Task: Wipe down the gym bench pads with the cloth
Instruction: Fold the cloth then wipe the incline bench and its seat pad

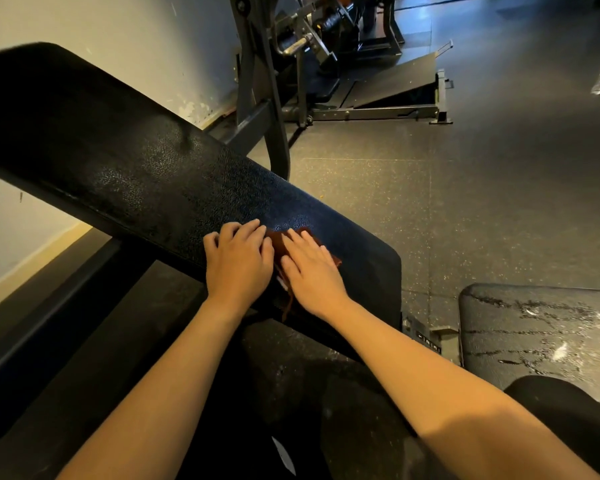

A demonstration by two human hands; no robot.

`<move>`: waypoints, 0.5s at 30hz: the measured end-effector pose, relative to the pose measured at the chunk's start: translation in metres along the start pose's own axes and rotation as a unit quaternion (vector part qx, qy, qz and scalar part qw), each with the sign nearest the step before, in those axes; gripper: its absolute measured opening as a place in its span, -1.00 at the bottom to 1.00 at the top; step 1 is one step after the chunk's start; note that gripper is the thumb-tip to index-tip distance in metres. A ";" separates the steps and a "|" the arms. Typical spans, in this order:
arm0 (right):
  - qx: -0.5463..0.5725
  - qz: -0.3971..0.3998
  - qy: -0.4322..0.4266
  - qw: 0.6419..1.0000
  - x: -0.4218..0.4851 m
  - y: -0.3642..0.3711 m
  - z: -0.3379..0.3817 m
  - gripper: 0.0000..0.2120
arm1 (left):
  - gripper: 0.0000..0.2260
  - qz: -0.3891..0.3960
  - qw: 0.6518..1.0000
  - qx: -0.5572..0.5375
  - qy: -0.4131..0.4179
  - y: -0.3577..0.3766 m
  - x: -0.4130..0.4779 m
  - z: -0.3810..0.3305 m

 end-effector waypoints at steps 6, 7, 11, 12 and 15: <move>0.004 -0.025 0.139 0.990 0.035 -0.006 -0.017 -0.52 | -0.62 -0.036 0.998 -0.043 0.038 -0.002 0.001 0.004; 0.010 -0.023 0.110 0.994 0.046 -0.006 -0.002 -0.52 | -0.62 -0.045 0.996 -0.063 0.038 -0.005 0.006 0.010; 0.037 0.019 -0.020 0.999 0.087 0.000 0.056 -0.54 | -0.68 -0.077 0.994 -0.074 -0.015 -0.018 0.015 0.032; 0.037 0.023 -0.036 0.998 0.090 0.003 0.061 -0.55 | -0.68 -0.082 0.994 -0.074 -0.024 -0.019 0.013 0.032; 0.036 0.008 -0.045 0.998 0.075 0.003 0.051 -0.55 | -0.68 -0.091 0.995 -0.040 -0.018 -0.014 0.001 0.024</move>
Point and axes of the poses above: each hand's wrist, its own x-axis towards the middle knuckle, its own y-axis out of the palm, z = x × y, the point moved 7 cm from there along x, towards the middle knuckle, and after that the axes turned 4 degrees about -x, right-handed, at the moved point
